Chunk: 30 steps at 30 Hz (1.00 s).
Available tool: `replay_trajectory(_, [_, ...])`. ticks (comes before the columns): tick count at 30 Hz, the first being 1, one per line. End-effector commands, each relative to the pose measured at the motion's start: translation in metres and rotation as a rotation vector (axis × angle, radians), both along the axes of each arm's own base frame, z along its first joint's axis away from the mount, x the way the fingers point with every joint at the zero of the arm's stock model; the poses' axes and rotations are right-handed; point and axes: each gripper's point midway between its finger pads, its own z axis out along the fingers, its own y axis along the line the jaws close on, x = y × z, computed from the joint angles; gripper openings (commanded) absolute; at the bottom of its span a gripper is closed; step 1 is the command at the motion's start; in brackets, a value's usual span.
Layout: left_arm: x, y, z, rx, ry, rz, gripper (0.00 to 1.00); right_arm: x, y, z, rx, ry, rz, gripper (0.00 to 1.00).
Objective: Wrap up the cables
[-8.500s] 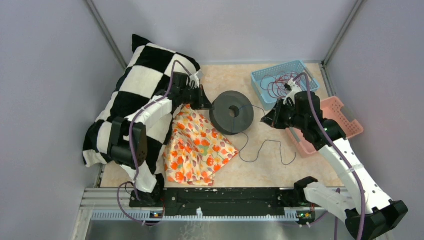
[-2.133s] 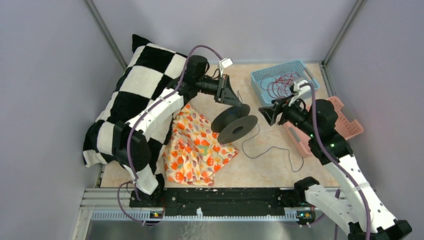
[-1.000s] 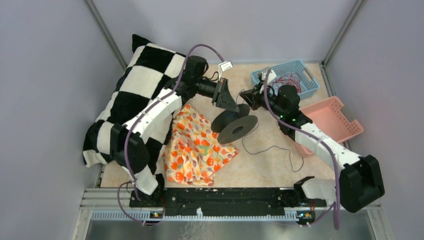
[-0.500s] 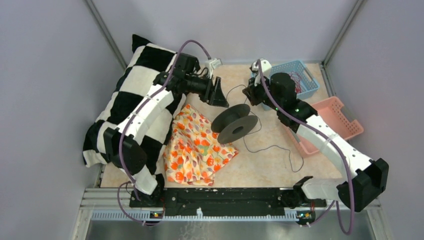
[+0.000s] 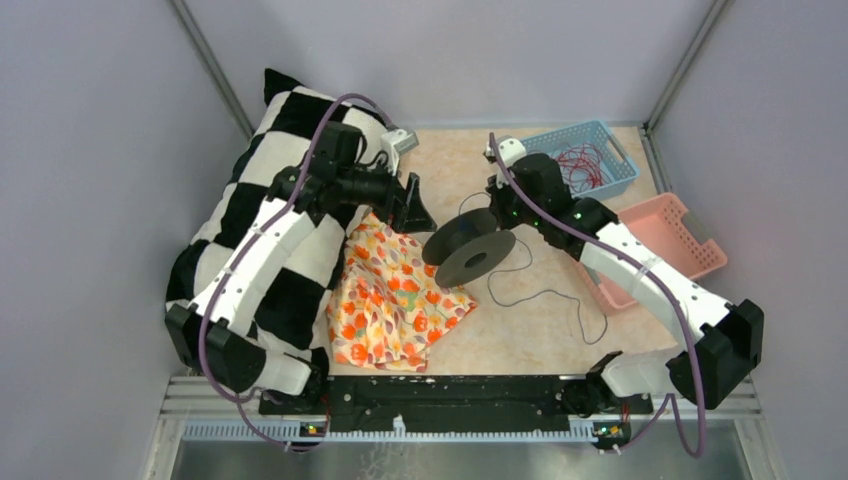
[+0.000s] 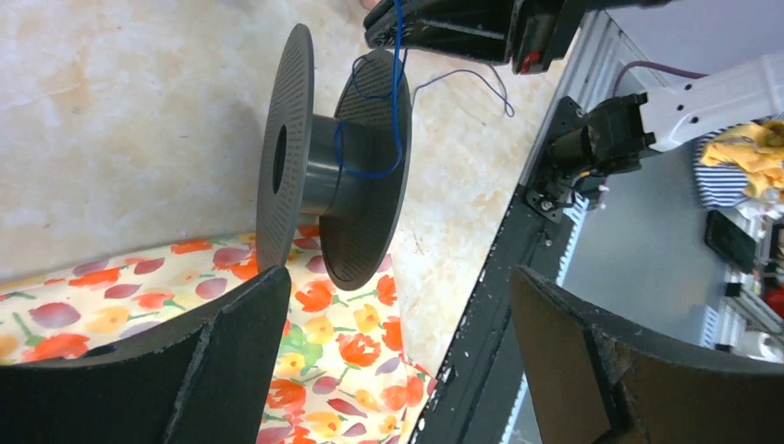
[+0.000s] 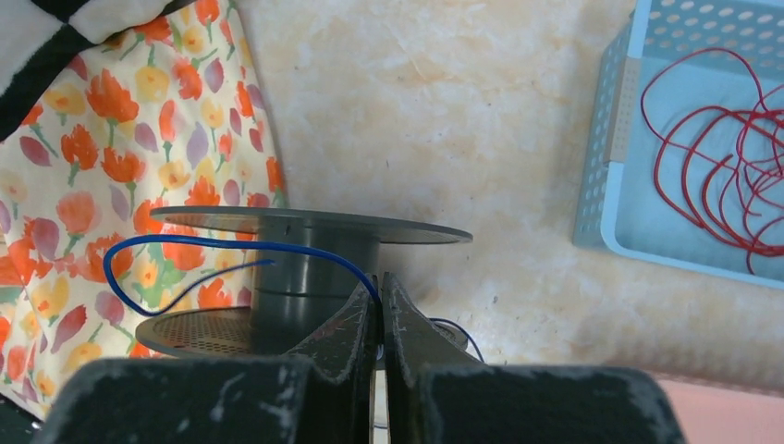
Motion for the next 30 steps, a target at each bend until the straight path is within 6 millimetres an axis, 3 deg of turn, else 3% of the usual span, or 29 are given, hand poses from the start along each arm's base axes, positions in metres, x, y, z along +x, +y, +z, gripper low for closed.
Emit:
replay_trajectory(1, [0.001,0.01,-0.008,0.01,-0.099,0.066,0.93,0.004,0.0,0.034,0.067,-0.029,-0.094,0.0])
replay_trajectory(6, [0.006,0.011,-0.037,0.035,-0.071,0.168,0.96,0.005,0.008,0.026,0.032,0.064,-0.192,0.0])
replay_trajectory(9, [0.02,0.011,-0.044,0.07,-0.145,0.286,0.95,0.003,0.014,0.016,0.004,0.098,-0.226,0.0])
replay_trajectory(16, [0.025,0.011,-0.042,-0.009,-0.29,0.384,0.97,-0.005,0.024,-0.001,-0.009,0.144,-0.238,0.0])
replay_trajectory(21, [0.019,0.013,-0.054,0.015,-0.278,0.359,0.97,-0.011,0.023,0.003,0.031,0.129,-0.256,0.0])
replay_trajectory(26, [0.017,0.01,-0.06,0.011,-0.26,0.345,0.97,-0.008,0.016,0.019,0.058,0.078,-0.282,0.0])
replay_trajectory(30, [0.019,0.007,-0.063,-0.001,-0.258,0.347,0.95,-0.01,0.018,0.008,0.03,0.099,-0.265,0.0])
